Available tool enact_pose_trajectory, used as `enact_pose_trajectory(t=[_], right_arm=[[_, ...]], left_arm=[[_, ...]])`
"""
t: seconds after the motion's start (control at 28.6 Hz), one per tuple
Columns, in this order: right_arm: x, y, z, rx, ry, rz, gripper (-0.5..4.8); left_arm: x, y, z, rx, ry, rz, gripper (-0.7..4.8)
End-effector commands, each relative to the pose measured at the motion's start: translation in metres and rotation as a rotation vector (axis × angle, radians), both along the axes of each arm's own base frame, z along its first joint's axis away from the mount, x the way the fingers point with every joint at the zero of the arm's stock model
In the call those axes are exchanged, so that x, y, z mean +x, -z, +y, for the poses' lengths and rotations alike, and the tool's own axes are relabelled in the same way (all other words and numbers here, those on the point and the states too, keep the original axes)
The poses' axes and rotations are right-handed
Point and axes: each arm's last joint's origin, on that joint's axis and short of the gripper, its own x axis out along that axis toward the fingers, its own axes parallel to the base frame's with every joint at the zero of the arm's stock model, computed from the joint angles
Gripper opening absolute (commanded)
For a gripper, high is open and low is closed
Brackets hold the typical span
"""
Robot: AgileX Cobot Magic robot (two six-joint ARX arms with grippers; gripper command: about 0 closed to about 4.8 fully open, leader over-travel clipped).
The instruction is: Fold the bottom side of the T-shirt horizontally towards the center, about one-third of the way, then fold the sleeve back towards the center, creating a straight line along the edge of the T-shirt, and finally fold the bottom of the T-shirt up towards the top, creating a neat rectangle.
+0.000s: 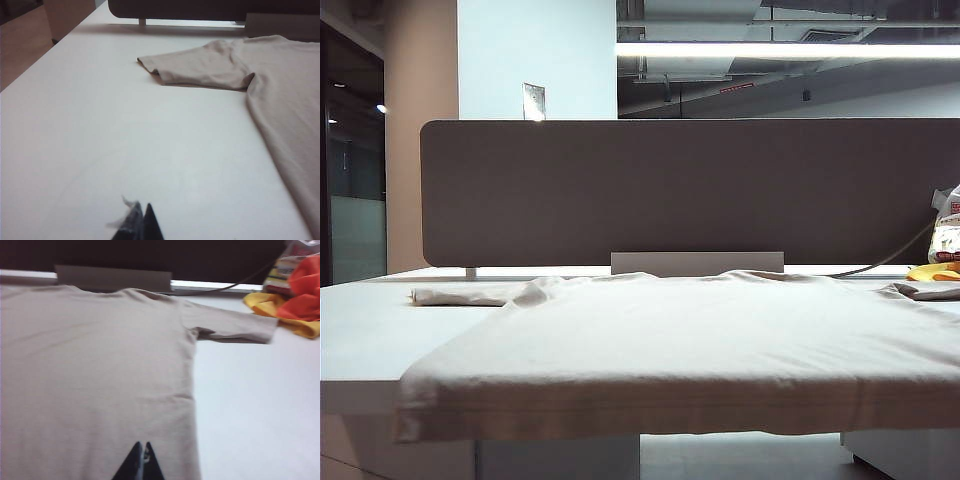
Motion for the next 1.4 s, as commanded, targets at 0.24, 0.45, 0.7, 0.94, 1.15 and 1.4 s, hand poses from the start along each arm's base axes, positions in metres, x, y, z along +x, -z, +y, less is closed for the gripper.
enact_pose_trajectory(t=[0.24,0.45,0.7,0.94,1.15,1.4], right_arm=[[0.0,0.0,0.0,0.021,-0.009,-0.011,-0.06],[0.0,0.0,0.0,0.137,-0.002,0.0,-0.06],[-0.004,-0.013,-0.003,0.206,0.126,0.019,-0.06],[0.012,-0.038,-0.004,0.273,0.212,0.165,-0.05],[0.063,-0.036,-0.005,0.45,0.184,0.462,1.44],[0.076,-0.009,-0.039,0.692,0.221,0.646,2.79]], left_arm=[[0.001,-0.003,0.0,-0.165,-0.003,-0.041,0.01],[0.001,-0.003,-0.003,-0.216,0.065,-0.034,0.07],[0.001,0.004,-0.006,-0.347,0.142,0.069,0.03],[0.008,0.001,-0.017,-0.397,0.227,0.22,0.3],[0.023,-0.008,-0.036,-0.474,0.328,0.405,0.49],[0.044,0.019,-0.048,-0.598,0.382,0.662,1.67]])
